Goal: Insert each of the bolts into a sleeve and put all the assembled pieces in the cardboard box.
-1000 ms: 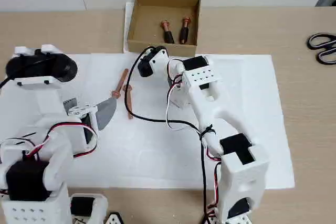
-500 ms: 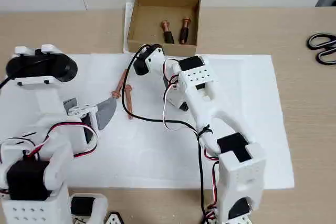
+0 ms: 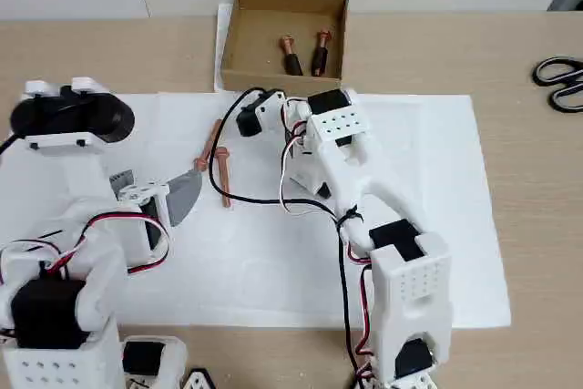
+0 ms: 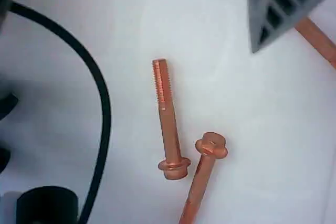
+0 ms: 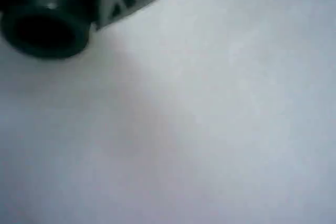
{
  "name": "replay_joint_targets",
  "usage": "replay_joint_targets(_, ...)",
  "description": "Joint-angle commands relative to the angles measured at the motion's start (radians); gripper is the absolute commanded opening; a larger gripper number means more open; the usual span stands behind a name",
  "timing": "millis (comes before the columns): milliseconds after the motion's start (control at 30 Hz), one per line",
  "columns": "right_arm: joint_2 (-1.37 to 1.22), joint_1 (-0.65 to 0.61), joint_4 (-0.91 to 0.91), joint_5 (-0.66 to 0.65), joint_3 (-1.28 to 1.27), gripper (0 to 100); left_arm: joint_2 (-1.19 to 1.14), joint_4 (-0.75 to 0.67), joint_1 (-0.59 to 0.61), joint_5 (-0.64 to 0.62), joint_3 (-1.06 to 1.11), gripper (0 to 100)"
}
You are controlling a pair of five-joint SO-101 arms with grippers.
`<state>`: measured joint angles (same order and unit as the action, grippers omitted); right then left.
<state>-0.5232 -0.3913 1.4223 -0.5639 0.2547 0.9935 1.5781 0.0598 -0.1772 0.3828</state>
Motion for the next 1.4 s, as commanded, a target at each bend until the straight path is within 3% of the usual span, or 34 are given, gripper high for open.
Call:
replay_joint_targets(0,-0.005,0.013,0.024,0.011,0.009,10.8,0.012,-0.017,0.006,-0.002,-0.004,29)
replay_joint_targets(567,-0.17,0.012,0.024,0.012,0.015,10.9,0.012,-0.017,0.006,-0.002,-0.001,29)
replay_joint_targets(733,-0.165,0.013,0.027,0.014,0.015,0.0,0.012,-0.017,0.006,-0.002,-0.001,29)
replay_joint_targets(1167,0.05,0.015,0.199,0.1,0.086,1.0,0.012,-0.017,0.006,-0.002,-0.002,29)
replay_joint_targets(1367,0.021,0.015,0.208,0.126,0.084,11.7,0.012,-0.017,0.006,-0.002,-0.002,29)
